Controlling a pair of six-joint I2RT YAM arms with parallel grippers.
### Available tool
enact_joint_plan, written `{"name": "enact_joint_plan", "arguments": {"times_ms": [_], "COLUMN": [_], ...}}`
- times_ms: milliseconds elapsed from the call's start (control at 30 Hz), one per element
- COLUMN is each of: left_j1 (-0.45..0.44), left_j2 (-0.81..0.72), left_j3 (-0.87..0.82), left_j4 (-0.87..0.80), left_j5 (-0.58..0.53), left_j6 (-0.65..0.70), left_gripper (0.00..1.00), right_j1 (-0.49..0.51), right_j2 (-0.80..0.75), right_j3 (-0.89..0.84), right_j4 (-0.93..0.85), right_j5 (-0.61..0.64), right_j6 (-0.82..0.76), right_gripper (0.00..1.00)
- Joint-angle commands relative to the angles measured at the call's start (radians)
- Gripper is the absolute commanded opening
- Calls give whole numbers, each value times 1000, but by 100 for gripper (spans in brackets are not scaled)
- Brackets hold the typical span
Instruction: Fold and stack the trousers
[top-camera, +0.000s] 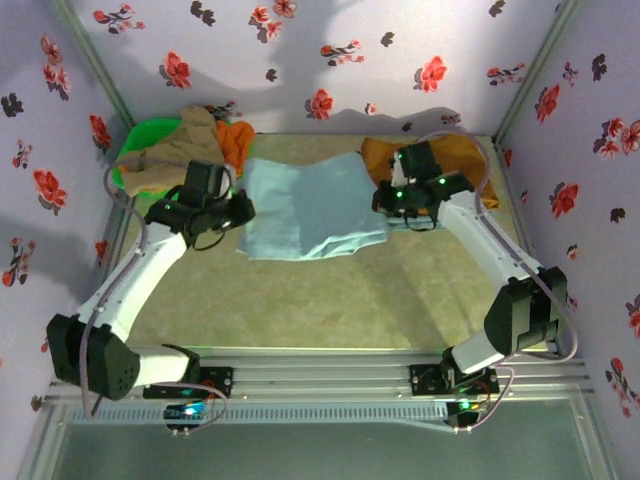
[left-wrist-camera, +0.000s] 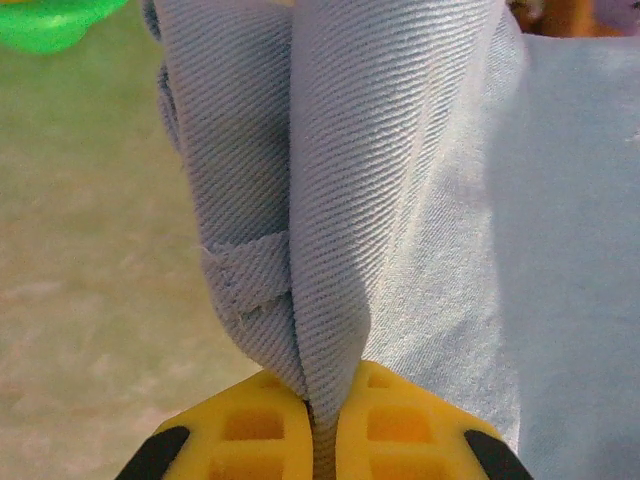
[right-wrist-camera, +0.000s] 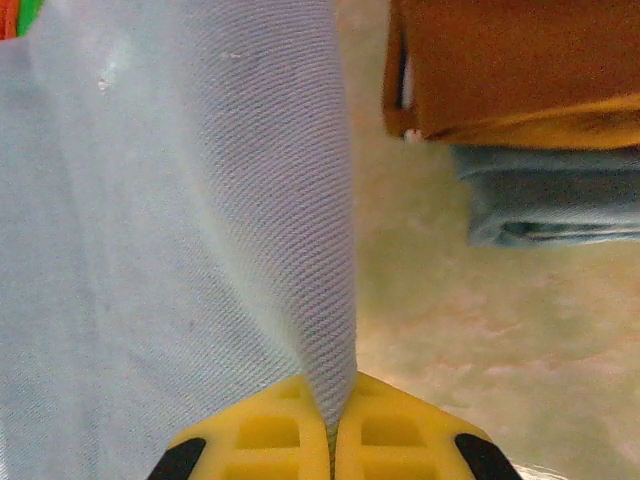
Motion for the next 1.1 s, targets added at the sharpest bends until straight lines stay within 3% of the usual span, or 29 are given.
{"name": "enact_joint_plan", "arguments": {"times_ms": [0,167,433,667,967,1000,1033,1067], "left_j1": [-41,-152,-246,-255,-262,-260,-260,-260], "left_j2": [117,447,912,1218,1348,1357,1363,1365], "left_j3": [178,544,1089,1383,1394,1387,1370,1346], "left_j4": [25,80,72,124,258,259,267,278], "left_j5": [-55,-71,-68,-14,7,9,9,12], "left_j6": [6,53,153,62,-71,-83,-94,-101], "left_gripper": [0,0,0,0,0,6,19,27], "right_j1": [-102,-282,-500,-617,-657,-657,-657,-656], "right_j2": [-8,113,336,471,651,663,670,674], "right_j3": [125,330,562,625,747,741,727,708], "right_j4": [-52,-81,-64,-9,-65,-67,-65,-57], "right_j5": [168,245,236,228,223,225,223,229], "right_j6": [-47,-91,-85,-58,-90,-84,-78,-69], "right_gripper": [0,0,0,0,0,5,15,30]}}
